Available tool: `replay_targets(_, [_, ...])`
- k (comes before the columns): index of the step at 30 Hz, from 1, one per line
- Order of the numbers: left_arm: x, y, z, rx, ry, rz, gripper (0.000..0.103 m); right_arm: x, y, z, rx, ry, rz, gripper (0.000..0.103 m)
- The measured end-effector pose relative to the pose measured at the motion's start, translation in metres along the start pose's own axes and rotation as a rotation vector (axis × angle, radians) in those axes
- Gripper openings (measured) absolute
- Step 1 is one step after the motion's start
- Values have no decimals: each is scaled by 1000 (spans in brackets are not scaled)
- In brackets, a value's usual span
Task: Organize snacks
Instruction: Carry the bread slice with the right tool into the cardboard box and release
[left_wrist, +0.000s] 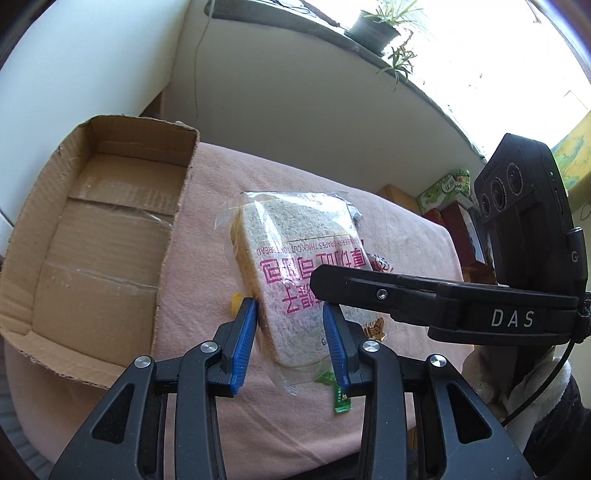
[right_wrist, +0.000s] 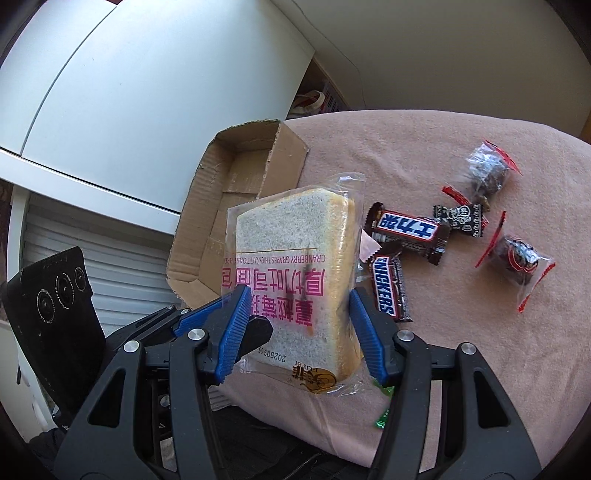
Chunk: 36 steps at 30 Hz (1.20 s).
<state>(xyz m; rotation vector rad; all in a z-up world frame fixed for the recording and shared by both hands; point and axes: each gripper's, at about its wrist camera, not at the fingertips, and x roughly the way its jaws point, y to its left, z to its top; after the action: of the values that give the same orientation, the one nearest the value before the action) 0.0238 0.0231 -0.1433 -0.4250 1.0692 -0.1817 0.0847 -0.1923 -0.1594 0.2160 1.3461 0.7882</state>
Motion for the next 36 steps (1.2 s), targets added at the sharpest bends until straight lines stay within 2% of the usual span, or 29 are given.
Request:
replay_targets(15, [-52,76,-8,-144,-104,103,34,12,6,-2,-142,75,44,59])
replay_targets(23, [-55,111,-14,-207,-106,156,34,52,34,2,-198,138,61,59])
replay_targets(36, [-46,135,-12,-240,-87,189,35,84,39,9,-206,180,42,59])
